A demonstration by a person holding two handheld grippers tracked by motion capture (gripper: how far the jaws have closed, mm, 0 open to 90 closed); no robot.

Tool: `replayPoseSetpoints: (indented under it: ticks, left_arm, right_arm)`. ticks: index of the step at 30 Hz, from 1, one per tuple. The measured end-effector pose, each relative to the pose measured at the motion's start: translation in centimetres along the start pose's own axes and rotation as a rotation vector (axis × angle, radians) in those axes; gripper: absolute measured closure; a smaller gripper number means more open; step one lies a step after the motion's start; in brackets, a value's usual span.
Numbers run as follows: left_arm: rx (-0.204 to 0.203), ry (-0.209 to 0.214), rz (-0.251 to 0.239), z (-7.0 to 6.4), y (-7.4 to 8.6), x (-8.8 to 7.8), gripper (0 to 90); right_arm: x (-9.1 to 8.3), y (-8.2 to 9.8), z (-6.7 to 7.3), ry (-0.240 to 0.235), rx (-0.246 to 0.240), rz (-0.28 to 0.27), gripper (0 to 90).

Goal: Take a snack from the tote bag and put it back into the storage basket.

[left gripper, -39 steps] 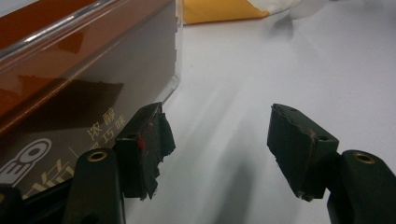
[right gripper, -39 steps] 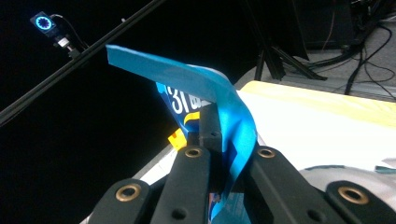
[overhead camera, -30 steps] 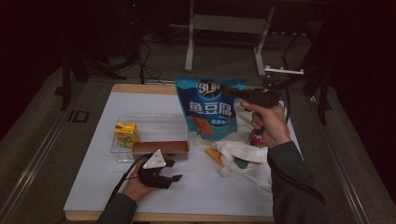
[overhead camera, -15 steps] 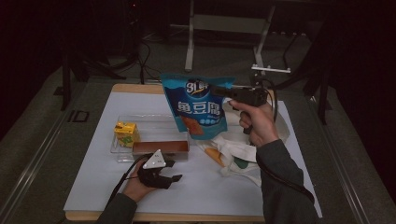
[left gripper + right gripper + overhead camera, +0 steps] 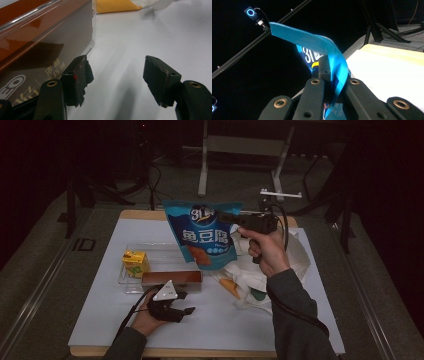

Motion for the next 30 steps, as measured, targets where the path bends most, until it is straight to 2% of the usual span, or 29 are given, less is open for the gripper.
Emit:
replayPoseSetpoints:
  ticks: [30]
  left_arm:
    - [0.005, 0.002, -0.001, -0.1, 0.0, 0.0, 36.6]
  right_arm:
    - [3.9, 0.0, 0.3, -0.043, 0.017, 0.0, 89.3]
Point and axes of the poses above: each handheld gripper's, and its own axes: x roughly forward along the jaws, y roughly out of its underside, z roughly to its left, the point moved 5 cm from there along x, roughly forward along the jaws, and after that the axes turned 10 degrees about x, right-handed, at the moved point
